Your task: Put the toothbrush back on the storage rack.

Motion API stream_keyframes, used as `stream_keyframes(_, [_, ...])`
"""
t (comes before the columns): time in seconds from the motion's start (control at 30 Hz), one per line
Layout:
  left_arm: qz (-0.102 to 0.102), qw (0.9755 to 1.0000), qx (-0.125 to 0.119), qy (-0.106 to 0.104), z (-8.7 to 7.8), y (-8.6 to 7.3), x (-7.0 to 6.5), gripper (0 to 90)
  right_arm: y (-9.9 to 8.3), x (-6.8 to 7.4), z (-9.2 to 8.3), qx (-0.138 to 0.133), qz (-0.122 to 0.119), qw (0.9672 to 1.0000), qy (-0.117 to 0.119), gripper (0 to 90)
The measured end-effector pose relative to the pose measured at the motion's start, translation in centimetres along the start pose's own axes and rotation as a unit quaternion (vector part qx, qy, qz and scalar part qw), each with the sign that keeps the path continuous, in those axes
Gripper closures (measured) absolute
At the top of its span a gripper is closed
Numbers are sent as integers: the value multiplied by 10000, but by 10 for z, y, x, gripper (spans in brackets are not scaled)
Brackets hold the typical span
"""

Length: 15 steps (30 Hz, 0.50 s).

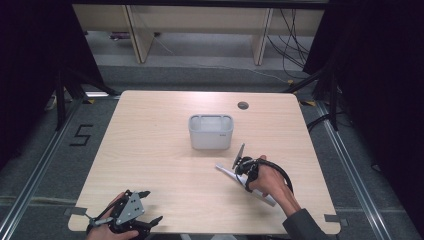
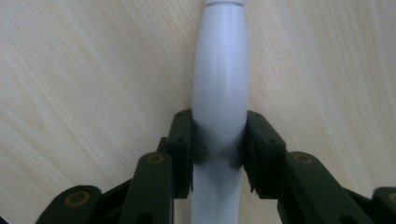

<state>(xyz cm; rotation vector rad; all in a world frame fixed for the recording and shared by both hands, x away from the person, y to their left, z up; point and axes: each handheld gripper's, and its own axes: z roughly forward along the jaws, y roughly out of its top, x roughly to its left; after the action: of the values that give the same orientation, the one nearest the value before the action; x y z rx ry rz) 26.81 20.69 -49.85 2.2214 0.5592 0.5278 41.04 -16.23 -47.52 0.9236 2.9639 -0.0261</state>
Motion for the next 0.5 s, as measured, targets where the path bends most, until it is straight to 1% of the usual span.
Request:
stream_keyframes(0.03, [3, 10000, -24, 60, 1, 0, 0, 148, 1, 2, -1, 28, 58, 10000, 10, 663])
stream_keyframes(0.13, [5, 10000, -16, 62, 1, 0, 0, 147, 0, 1, 0, 7, 26, 10000, 2, 664])
stream_keyframes(0.17, [-4, 10000, 6, 9, 0, 0, 0, 148, -1, -2, -1, 16, -116, 9999, -49, 664])
stream_keyframes(0.2, [-4, 10000, 6, 9, 0, 0, 0, 147, -2, -1, 0, -36, -19, 10000, -18, 664])
stream_keyframes(0.23, [-1, 10000, -27, 53, 1, 0, 0, 147, -3, 0, 0, -77, 47, 10000, 22, 664])
stream_keyframes(0.27, [-1, 10000, -27, 53, 1, 0, 0, 147, -4, -2, 0, -95, -90, 9999, -38, 664])
stream_keyframes(0.3, [-1, 10000, -15, 61, 1, -1, 0, 147, -5, -1, 0, -135, 5, 9999, 22, 665])
stream_keyframes(0.4, [-3, 10000, -20, 53, 1, -1, 0, 148, -8, -1, -1, -175, -12, 9998, -44, 665])
stream_keyframes(0.43, [-9, 10000, 3, -9, 1, -1, 0, 148, -11, -2, -2, -302, -40, 9995, -23, 665])
stream_keyframes(0.47, [35, 10000, -10, 52, 1, -1, 1, 148, -11, -2, -2, -302, -40, 9995, -23, 665])
stream_keyframes(0.5, [15, 10000, 2, 83, 1, -1, 0, 148, -14, -1, -5, -394, -21, 9992, -64, 666])
